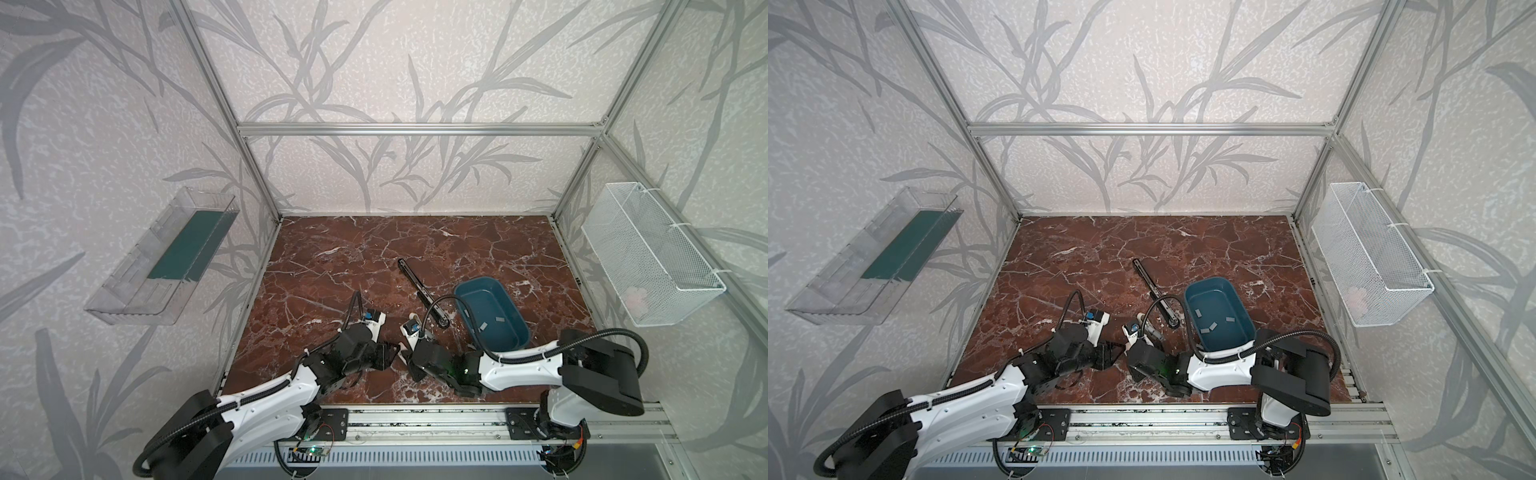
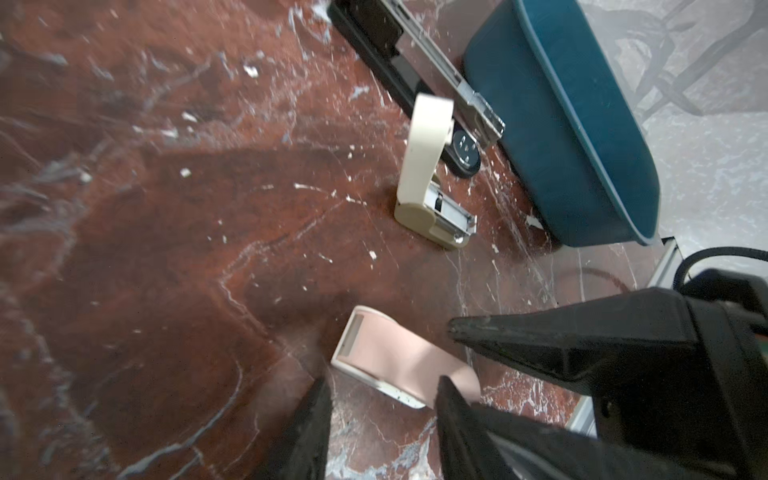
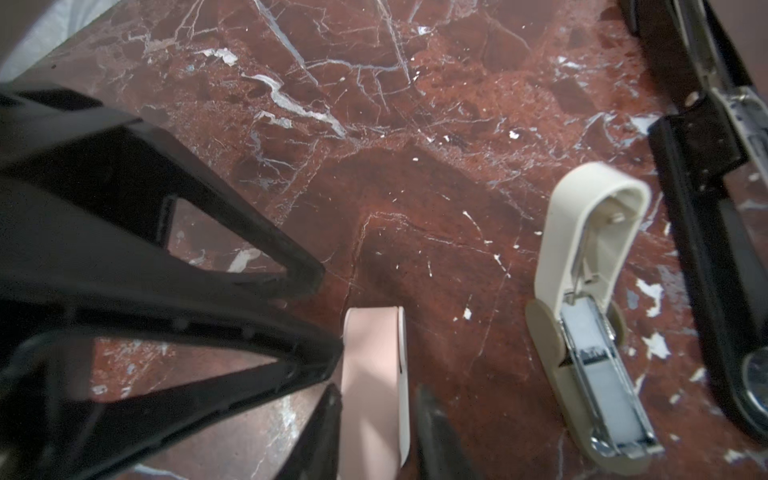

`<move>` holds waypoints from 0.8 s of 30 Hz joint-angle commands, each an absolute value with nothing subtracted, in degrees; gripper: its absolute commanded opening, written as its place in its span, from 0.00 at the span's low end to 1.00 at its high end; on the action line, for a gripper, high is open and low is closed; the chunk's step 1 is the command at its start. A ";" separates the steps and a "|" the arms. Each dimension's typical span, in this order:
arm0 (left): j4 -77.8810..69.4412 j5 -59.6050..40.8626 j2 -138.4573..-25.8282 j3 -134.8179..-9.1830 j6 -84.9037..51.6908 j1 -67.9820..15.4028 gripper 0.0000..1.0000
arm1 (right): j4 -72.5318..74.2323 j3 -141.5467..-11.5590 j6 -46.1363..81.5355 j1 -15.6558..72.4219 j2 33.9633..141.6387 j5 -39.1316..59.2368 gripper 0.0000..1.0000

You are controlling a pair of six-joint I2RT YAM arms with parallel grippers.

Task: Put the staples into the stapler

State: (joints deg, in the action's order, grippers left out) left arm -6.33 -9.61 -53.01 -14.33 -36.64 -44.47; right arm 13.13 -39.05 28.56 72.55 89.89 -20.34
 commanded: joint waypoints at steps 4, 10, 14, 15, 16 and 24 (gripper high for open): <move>3.28 1.99 -46.90 -21.31 -34.83 -42.96 0.55 | -1.91 -42.70 23.76 71.87 81.43 -27.56 0.48; -0.39 -6.45 -49.87 -24.47 -37.00 -34.64 0.60 | -4.97 -38.74 22.74 66.89 78.02 -25.47 0.55; -2.55 -10.82 -53.72 -26.30 -37.46 -32.23 0.62 | -3.86 -36.02 21.09 64.63 77.82 -22.17 0.61; -2.80 -11.50 -54.66 -26.83 -37.27 -32.18 0.63 | -3.23 -35.60 20.44 64.13 78.10 -20.77 0.63; -3.18 -12.04 -55.39 -27.27 -37.19 -32.19 0.64 | -2.32 -35.26 19.85 63.75 78.53 -19.70 0.63; -3.90 -14.35 -59.48 -29.40 -36.52 -32.13 0.67 | 6.30 -32.84 16.83 60.48 83.74 -15.17 0.62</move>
